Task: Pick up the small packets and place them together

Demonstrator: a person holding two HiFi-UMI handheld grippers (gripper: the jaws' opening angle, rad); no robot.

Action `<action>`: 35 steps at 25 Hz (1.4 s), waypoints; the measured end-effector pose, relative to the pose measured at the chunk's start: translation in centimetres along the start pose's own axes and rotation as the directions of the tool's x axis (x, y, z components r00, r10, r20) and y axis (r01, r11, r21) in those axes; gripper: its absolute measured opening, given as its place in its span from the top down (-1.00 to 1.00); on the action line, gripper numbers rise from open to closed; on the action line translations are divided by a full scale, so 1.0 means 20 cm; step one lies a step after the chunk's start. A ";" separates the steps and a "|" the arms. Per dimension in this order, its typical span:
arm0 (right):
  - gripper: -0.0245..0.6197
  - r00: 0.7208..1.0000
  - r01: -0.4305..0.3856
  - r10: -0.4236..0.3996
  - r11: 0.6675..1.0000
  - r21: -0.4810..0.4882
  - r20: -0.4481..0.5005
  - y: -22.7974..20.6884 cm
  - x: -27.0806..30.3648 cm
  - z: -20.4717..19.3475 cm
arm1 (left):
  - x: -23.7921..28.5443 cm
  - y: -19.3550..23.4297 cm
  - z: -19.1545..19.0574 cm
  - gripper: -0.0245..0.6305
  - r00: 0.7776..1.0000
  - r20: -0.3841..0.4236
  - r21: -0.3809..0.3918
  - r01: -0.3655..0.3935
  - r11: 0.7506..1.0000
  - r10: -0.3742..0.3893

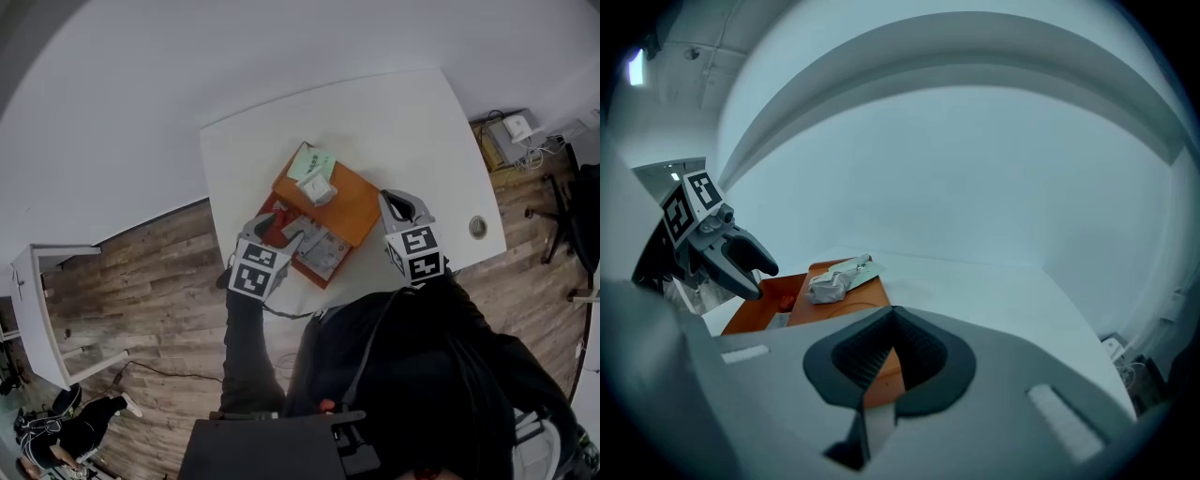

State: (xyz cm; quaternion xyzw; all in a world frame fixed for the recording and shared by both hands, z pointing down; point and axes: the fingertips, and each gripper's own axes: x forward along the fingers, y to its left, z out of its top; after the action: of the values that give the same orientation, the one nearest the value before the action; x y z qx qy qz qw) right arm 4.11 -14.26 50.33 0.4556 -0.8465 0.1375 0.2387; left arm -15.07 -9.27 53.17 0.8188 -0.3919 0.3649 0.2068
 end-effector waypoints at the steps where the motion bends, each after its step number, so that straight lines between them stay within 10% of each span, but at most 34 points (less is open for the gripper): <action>1: 0.93 1.000 0.000 0.000 1.000 -0.002 -0.001 0.00 0.00 0.00 | 0.02 -0.01 -0.02 0.12 1.000 -0.013 0.001 0.007 1.000 -0.007; 12: 0.94 1.000 0.014 -0.014 1.000 0.004 -0.008 -0.02 0.00 -0.01 | 0.18 0.17 -0.08 0.12 0.980 -0.128 0.104 -0.142 0.984 0.155; 35: 0.93 0.998 0.061 -0.060 0.998 0.032 -0.036 -0.09 0.01 -0.04 | 0.32 0.23 -0.15 0.30 0.927 -0.312 0.130 -0.174 0.976 0.207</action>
State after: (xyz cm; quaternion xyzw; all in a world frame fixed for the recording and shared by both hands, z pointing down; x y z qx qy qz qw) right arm 5.73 -15.06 51.24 0.4824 -0.8256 0.1522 0.2502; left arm -17.27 -13.33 60.21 0.7152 -0.4116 0.5317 0.1906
